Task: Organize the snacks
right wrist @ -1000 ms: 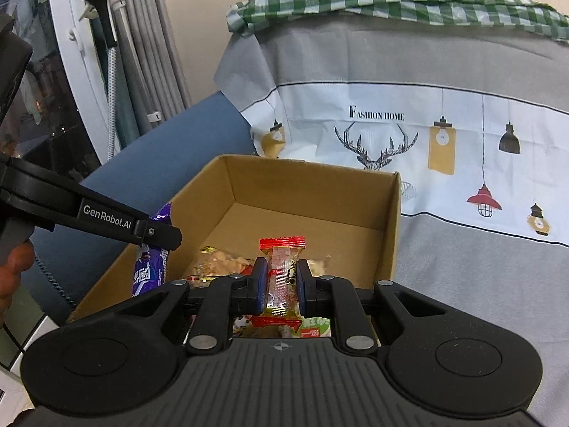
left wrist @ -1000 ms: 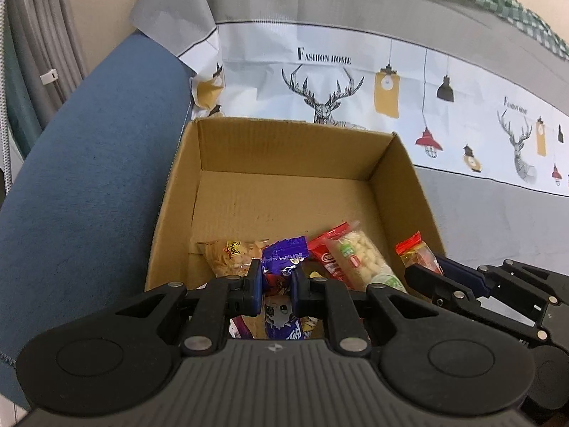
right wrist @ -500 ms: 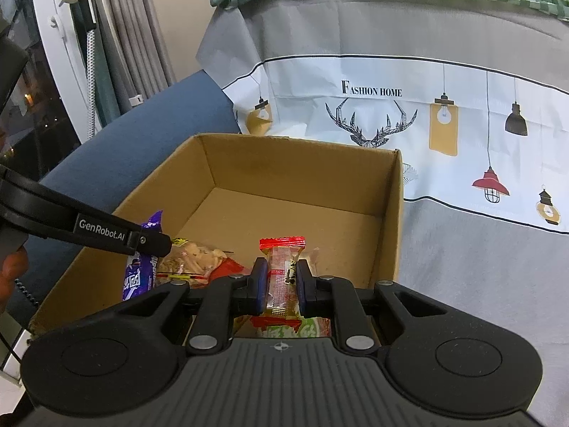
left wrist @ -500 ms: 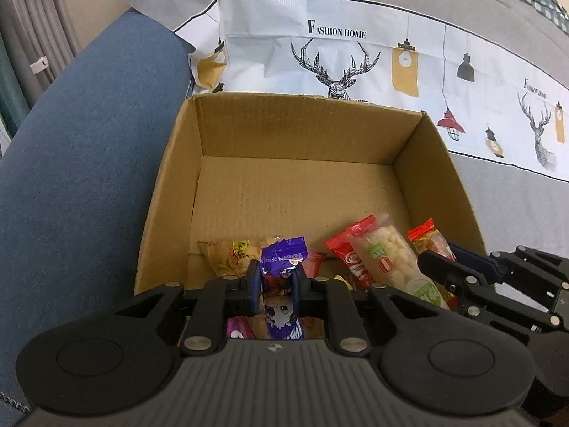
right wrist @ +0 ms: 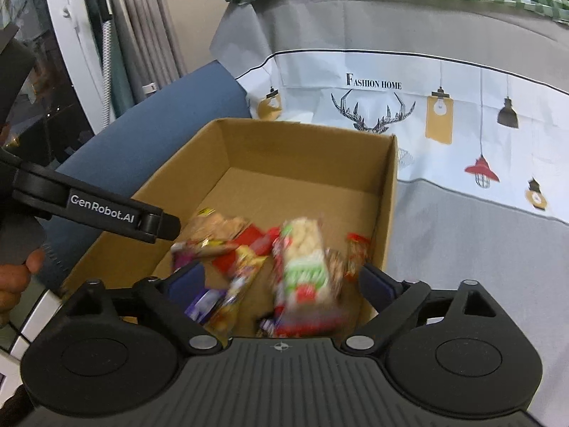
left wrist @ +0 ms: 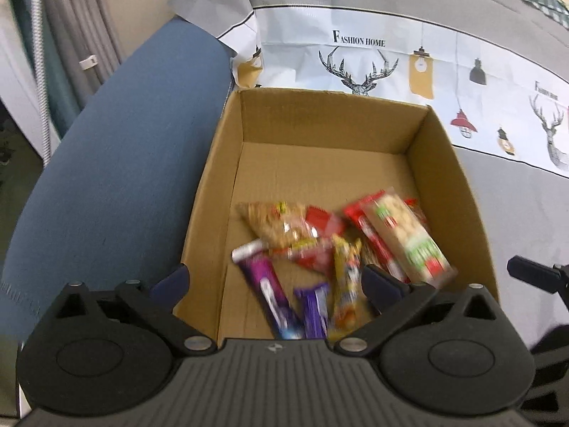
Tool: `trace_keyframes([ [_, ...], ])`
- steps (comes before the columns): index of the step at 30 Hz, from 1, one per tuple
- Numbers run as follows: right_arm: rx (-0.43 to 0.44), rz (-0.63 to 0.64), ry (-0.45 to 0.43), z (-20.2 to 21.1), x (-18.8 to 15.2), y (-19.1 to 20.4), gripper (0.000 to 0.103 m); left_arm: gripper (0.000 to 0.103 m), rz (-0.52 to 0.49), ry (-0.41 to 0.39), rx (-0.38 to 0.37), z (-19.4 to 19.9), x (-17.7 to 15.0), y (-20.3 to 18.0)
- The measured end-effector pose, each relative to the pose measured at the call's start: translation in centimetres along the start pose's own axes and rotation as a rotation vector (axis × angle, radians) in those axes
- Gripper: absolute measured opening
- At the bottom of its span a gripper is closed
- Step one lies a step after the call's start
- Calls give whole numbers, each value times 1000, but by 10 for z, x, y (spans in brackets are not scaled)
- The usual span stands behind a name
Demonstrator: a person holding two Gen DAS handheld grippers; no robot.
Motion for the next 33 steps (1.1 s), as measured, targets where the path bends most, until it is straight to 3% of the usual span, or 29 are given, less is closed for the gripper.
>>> trace_keyframes([
  [6,-17,15,-44,59,-29,33,102,103,-5,-17,-4,54,-52,0],
  [9,-79,90,-86,85,-39,47,102,103,-2,-34,-14,76,-72,0],
  [15,-129,133,-147,126,-61,62,102,103,7,-109,39,113,-98,-2],
  [29,-137,187,-210,171,-86,85,102,103,58,-111,61,143,-135,9],
  [33,-147,193,-226,176,-88,88,102,103,84,-147,113,149,-137,13],
])
Point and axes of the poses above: each gripper's, at about its wrist camera, not at the fingertips, and z roughly against the way its jaws point, y to its left, x to its top, the point moved 4 cm from there along -z, roughly the way its jaws point, and after that the axes turned 10 degrees about x, right-handed, at the moved point
